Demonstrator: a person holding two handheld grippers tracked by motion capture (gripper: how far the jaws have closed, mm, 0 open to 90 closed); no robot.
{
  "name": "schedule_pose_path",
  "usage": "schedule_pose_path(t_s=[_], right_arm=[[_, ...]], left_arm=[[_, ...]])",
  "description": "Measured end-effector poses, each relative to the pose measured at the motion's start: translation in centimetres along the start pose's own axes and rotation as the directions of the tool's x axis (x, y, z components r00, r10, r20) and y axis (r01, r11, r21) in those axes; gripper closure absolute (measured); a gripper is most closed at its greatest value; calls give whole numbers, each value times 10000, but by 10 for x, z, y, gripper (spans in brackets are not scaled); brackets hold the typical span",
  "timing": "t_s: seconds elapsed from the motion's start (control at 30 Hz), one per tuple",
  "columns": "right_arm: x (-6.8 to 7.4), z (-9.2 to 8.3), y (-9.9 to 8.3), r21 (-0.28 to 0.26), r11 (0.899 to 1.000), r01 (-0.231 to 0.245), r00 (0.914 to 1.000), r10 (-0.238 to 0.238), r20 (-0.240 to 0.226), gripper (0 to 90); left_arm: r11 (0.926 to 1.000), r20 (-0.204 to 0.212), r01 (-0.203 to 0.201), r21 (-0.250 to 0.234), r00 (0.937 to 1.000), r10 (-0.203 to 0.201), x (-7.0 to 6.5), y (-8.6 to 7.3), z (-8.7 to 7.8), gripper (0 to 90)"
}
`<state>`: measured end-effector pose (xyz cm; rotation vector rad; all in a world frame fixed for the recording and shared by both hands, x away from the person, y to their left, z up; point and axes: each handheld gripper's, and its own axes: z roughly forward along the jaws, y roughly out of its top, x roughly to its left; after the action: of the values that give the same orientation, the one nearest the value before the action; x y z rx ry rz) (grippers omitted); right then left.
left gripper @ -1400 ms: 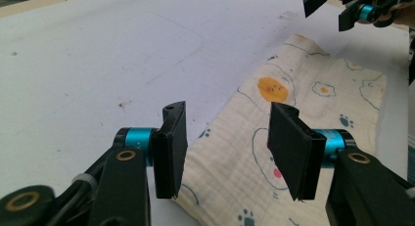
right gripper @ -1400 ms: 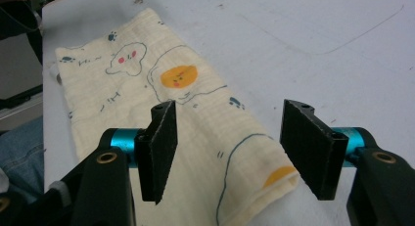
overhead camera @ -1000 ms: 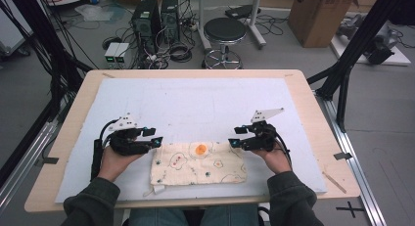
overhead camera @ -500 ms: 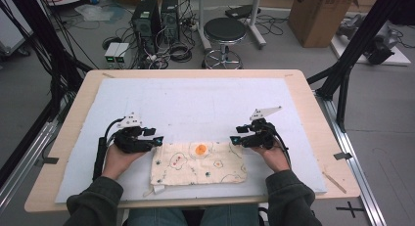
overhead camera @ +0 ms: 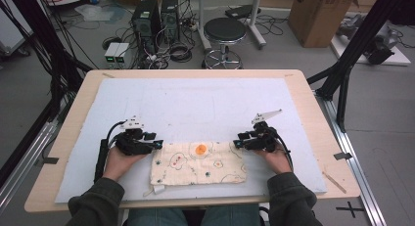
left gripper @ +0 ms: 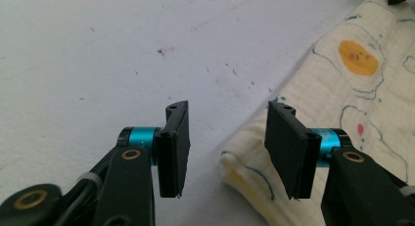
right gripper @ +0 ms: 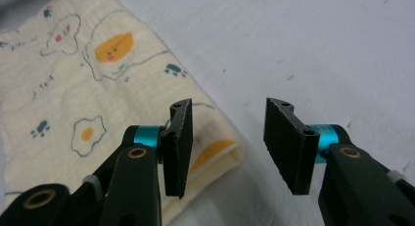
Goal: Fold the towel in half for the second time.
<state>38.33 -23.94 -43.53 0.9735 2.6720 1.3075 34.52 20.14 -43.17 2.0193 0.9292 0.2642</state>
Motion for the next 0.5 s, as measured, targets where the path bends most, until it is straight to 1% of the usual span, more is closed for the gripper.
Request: schedule_pose_path(t_s=[0.1, 0.13, 0.23, 0.3, 0.37, 0.43, 0.47, 0.5], right_arm=[[-1, 2, -3, 105, 9999, 3, 10000, -4, 18, 558], [-1, 3, -4, 158, 9999, 0, 10000, 0, 10, 564], [-1, 4, -6, 182, 9998, 27, 10000, -28, 9, 593], [-1, 4, -7, 165, 9998, 82, 10000, -83, 22, 608], [0, 4, -7, 182, 9997, 166, 9998, -167, 78, 634], [2, 4, -8, 170, 9992, 352, 9992, -355, 190, 661], [2, 4, -8, 196, 9990, 409, 9989, -413, 234, 672], [3, 3, -8, 253, 9987, 439, 9985, -446, 307, 687]], left_arm=[[9999, 17, 9, 157, 10000, -10, 0, -1, 4, 541], [9997, 21, 62, 256, 10000, -63, 0, -1, 6, 546], [9977, 49, 48, 682, 10000, -52, 1, -3, 10, 582], [9973, 21, 23, 729, 10000, -25, 1, -4, 10, 616], [9974, 169, 11, 727, 9999, -24, 2, -4, 10, 663], [9969, 172, -127, 773, 9998, 114, 1, -4, 10, 700], [9972, 230, -107, 744, 9997, 91, 1, -4, 10, 720], [9966, 324, -220, 795, 9993, 194, 2, -4, 10, 750]])
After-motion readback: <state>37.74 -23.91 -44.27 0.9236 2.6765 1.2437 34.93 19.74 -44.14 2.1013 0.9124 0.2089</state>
